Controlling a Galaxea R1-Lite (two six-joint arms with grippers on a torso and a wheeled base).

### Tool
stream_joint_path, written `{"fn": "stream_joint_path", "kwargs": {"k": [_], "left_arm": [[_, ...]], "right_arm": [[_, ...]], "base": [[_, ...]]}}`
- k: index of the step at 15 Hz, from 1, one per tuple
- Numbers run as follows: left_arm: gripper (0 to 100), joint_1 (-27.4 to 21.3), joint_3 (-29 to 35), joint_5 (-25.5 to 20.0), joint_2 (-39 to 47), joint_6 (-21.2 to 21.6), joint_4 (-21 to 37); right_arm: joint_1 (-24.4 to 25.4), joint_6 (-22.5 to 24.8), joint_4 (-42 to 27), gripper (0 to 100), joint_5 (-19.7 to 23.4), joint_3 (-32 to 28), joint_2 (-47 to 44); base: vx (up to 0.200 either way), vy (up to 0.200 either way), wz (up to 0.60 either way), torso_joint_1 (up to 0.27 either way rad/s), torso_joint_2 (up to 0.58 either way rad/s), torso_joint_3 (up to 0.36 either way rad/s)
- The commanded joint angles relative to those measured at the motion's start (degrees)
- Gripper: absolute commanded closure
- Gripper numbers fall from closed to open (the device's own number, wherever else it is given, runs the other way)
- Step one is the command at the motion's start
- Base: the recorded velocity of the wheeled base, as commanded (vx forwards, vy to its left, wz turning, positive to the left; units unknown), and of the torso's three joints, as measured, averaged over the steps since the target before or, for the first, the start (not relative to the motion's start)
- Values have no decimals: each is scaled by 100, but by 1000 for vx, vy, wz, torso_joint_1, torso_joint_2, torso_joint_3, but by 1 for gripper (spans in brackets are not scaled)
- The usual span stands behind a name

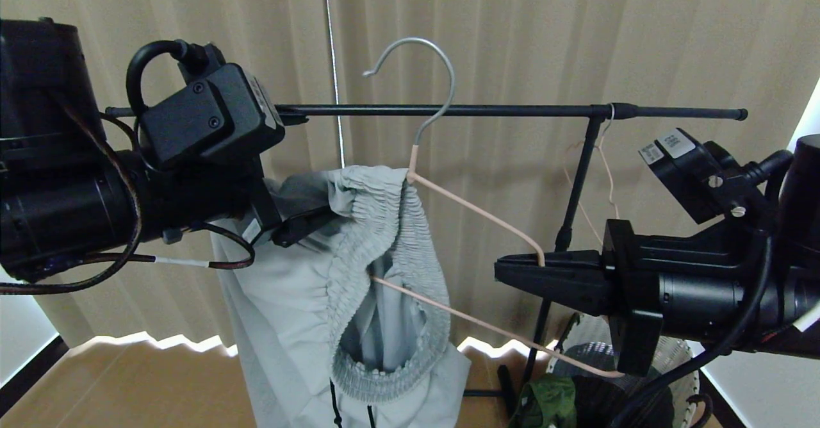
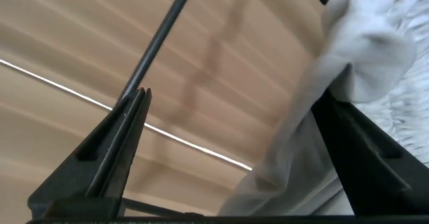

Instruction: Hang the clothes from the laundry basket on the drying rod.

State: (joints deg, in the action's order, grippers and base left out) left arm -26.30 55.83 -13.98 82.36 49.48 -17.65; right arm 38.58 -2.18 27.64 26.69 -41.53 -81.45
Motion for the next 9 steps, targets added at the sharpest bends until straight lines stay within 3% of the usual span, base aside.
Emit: {"fn": "stream_joint_path", "kwargs": {"k": [1,3,4,9], "left_arm": [[0,-7,-99,1,-62,0,-1],[0,2,-125,-8,-80,0,-1],[100,2,-143,-17,-106,0,-1],[100,2,-178,-122,-106,-9,-10]], "right_arm": [[9,-2,5,100,3,14,15],[9,-2,5,100,3,22,15],[18,-2,31,100,3,40,15],[53,-2,49,100,3,49,23]], "base": [[0,0,0,0,0,0],[0,0,0,0,0,0],[0,0,0,0,0,0],[0,0,0,0,0,0]]}}
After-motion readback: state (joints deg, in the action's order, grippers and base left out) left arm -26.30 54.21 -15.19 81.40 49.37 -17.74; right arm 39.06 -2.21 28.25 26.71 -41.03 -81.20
